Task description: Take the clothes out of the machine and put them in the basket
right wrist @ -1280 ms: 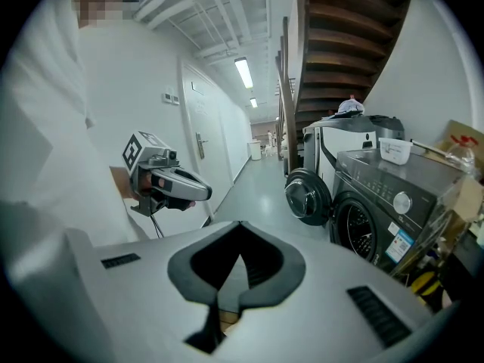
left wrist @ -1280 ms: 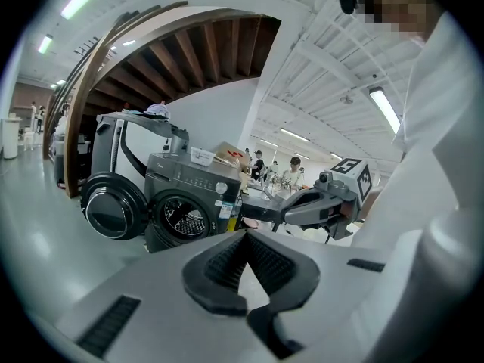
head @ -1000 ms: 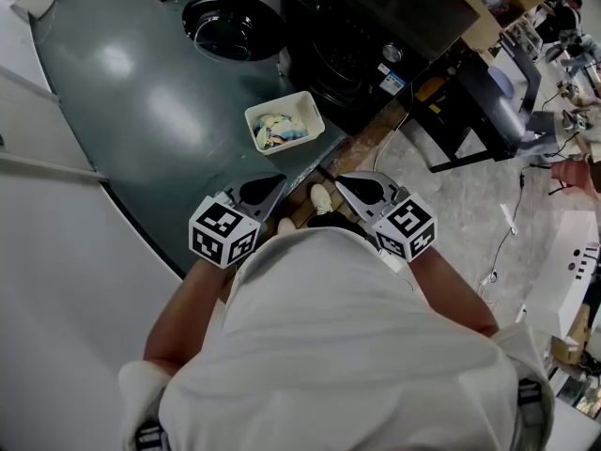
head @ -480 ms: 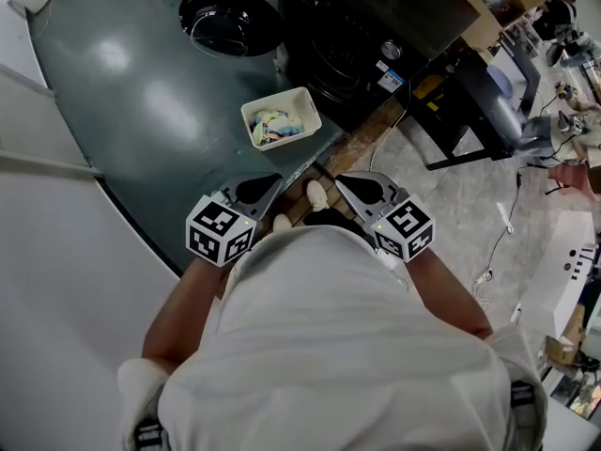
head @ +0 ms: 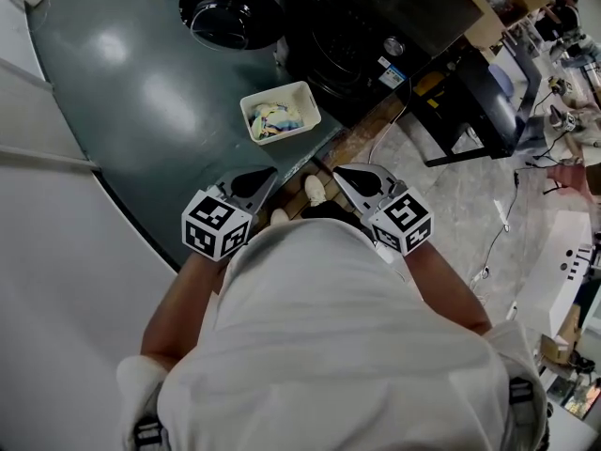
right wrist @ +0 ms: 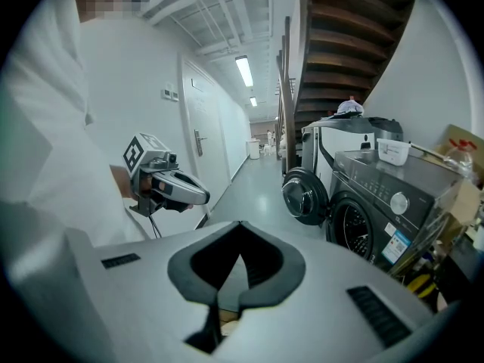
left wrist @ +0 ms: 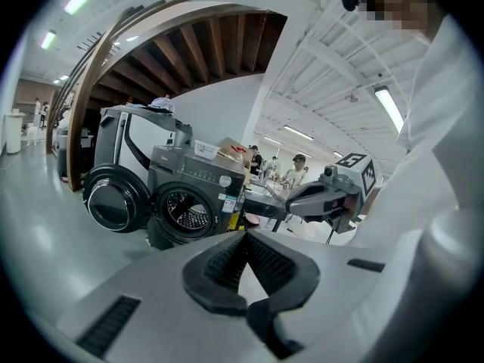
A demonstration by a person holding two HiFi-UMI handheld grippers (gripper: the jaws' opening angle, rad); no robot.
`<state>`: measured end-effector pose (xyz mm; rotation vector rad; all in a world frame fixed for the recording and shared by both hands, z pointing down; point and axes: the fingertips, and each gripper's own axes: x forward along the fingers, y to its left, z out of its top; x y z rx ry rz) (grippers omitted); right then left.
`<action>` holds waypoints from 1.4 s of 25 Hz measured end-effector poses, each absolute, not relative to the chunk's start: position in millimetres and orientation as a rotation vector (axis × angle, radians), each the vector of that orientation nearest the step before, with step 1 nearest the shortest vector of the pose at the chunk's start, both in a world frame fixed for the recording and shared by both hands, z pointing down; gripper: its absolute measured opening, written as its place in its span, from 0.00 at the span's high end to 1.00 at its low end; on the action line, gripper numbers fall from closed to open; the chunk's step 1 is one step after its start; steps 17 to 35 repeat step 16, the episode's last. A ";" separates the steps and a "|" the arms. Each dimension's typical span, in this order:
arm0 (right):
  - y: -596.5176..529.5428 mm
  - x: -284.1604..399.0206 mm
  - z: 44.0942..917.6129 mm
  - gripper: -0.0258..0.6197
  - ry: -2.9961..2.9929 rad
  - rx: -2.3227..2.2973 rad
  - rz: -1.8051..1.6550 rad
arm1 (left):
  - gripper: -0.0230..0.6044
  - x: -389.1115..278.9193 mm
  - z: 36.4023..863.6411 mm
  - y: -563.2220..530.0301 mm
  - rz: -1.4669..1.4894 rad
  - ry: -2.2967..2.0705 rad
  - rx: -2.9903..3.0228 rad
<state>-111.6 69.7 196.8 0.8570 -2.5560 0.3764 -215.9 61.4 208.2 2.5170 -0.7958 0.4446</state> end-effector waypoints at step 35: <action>50.2 -112.2 209.9 0.96 -2.534 0.822 0.366 | 0.97 -220.7 222.5 40.5 0.428 -0.831 2.486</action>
